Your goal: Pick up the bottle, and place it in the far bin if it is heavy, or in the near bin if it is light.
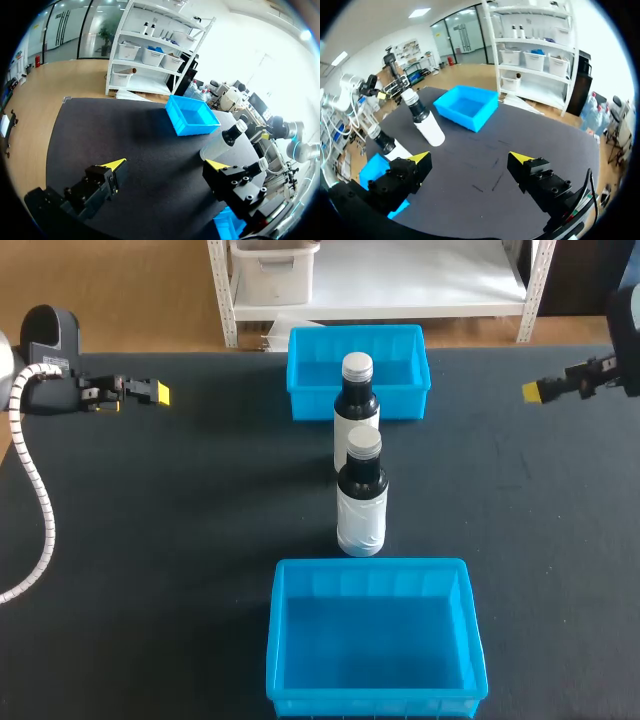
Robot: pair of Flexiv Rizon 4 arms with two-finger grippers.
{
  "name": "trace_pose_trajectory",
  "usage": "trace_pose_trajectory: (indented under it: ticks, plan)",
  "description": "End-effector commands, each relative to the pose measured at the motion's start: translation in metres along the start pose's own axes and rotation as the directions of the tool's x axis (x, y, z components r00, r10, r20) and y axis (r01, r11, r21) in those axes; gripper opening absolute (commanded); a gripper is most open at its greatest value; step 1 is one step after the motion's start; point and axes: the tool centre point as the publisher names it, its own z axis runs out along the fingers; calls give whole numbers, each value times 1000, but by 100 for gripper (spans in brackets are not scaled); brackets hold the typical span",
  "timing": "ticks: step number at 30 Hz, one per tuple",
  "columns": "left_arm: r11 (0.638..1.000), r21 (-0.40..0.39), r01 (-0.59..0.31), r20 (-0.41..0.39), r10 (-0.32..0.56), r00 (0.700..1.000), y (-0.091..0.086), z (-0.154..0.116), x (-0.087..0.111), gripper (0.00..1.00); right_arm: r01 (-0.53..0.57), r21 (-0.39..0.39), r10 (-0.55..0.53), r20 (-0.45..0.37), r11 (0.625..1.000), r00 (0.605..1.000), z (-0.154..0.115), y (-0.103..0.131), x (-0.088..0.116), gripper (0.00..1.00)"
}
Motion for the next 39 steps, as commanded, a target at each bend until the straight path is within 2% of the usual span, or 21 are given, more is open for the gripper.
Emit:
trace_pose_trajectory:
  ticks: [1,18,21,26,29,39]
  plan:
    - [1000,0,0,0,0,1000,0,0,0,100,307,-544,-347,31,781,937,-10,-4,2,100]
    - [1000,0,0,0,0,1000,0,0,0,100,307,-544,-347,31,781,937,-10,-4,2,100]
    - [1000,0,0,0,0,1000,0,0,0,100,375,-562,-432,34,738,901,-2,13,3,100]
    - [1000,0,0,0,0,1000,0,0,0,100,455,-552,-524,39,699,851,6,48,7,100]
    - [1000,0,0,0,0,1000,0,0,0,100,477,-537,-543,42,695,839,8,66,5,100]
    - [1000,0,0,0,0,1000,0,0,0,100,520,-464,-564,51,718,824,25,125,-1,100]
